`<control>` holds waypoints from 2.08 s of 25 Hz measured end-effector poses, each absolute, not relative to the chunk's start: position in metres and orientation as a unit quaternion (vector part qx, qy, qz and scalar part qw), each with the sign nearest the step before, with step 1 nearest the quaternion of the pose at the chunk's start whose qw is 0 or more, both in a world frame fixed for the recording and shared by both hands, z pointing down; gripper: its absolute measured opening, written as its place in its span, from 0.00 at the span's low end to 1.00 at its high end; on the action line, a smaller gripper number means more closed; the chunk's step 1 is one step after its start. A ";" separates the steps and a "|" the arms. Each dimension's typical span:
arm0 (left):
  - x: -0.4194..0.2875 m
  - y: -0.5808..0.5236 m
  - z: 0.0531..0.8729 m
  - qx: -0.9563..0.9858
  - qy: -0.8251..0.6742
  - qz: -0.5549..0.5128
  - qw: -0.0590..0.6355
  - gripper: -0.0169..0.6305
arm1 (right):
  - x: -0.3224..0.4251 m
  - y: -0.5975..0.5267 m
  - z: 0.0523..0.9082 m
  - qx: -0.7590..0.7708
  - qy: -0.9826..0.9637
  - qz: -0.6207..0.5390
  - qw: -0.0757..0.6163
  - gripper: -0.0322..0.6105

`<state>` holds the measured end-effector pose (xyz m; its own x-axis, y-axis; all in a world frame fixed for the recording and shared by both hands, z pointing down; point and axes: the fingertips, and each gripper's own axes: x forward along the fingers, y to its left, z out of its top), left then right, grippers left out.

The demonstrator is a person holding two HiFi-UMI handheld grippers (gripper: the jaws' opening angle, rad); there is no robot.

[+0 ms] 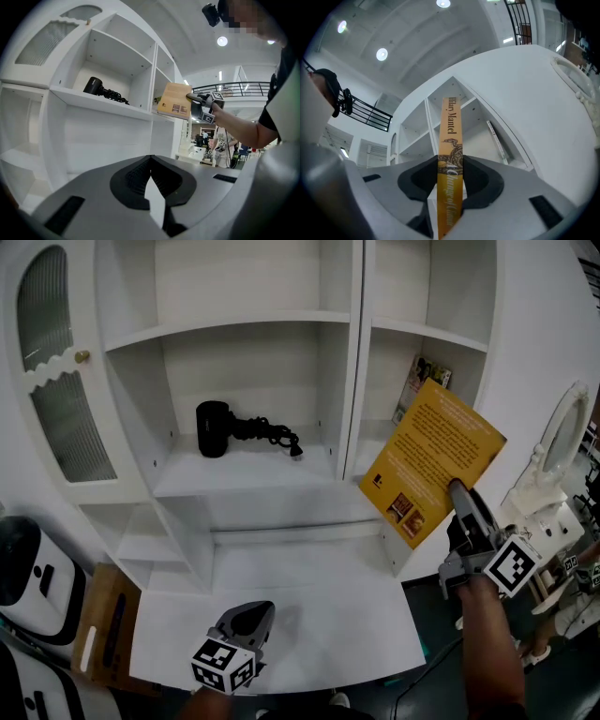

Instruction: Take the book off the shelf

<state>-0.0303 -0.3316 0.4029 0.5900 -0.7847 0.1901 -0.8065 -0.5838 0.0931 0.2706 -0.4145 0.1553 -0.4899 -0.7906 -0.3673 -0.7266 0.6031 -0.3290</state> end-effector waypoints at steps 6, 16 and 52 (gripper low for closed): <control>-0.033 -0.331 0.413 0.884 -0.453 0.064 0.097 0.04 | 0.276 -0.373 0.193 -0.405 0.865 -0.109 0.274 0.30; -0.041 -0.327 0.435 0.874 -0.469 0.065 0.110 0.04 | 0.248 -0.351 0.323 -0.369 0.869 -0.240 0.225 0.30; -0.098 -0.292 0.505 0.827 -0.522 0.112 0.177 0.04 | 0.037 -0.372 0.718 -0.221 0.744 -0.620 -0.116 0.30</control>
